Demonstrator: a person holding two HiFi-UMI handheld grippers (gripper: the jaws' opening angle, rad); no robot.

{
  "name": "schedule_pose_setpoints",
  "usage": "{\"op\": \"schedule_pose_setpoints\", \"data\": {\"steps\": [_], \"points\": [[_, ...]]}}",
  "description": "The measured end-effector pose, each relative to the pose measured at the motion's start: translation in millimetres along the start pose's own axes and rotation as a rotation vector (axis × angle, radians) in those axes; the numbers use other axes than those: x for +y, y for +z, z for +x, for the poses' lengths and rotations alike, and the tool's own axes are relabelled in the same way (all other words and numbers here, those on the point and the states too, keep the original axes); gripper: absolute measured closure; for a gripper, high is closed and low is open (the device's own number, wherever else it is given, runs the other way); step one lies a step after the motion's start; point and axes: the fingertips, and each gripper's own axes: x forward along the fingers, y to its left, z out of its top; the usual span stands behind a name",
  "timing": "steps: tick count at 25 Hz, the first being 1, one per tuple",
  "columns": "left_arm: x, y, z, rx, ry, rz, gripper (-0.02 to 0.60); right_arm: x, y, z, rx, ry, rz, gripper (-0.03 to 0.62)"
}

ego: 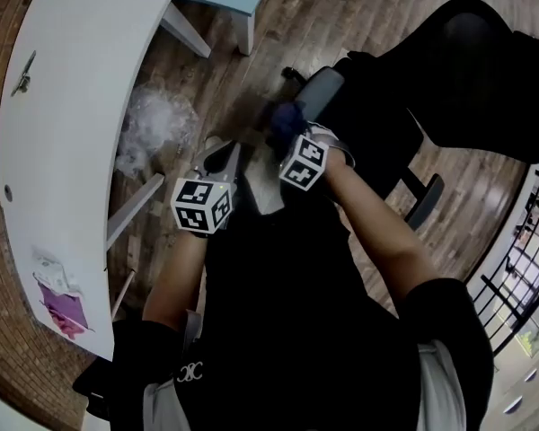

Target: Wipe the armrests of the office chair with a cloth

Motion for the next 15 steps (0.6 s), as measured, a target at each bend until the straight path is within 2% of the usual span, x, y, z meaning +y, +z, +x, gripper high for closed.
{"op": "schedule_pose_setpoints", "data": {"steps": [2, 6, 10, 15], "points": [[18.0, 0.9, 0.7, 0.032, -0.047, 0.027, 0.575, -1.7, -1.5, 1.5, 0.006, 0.019, 0.039, 0.548], [57.2, 6.2, 0.6, 0.089, -0.109, 0.077, 0.575, -8.6, -2.1, 2.6, 0.068, 0.029, 0.256, 0.548], [87.1, 10.4, -6.2, 0.108, -0.142, 0.094, 0.575, -11.0, -4.0, 2.7, 0.086, -0.023, 0.386, 0.548], [96.7, -7.4, -10.3, 0.172, -0.205, 0.121, 0.575, -6.3, -8.6, 2.2, 0.069, -0.085, 0.526, 0.548]]}}
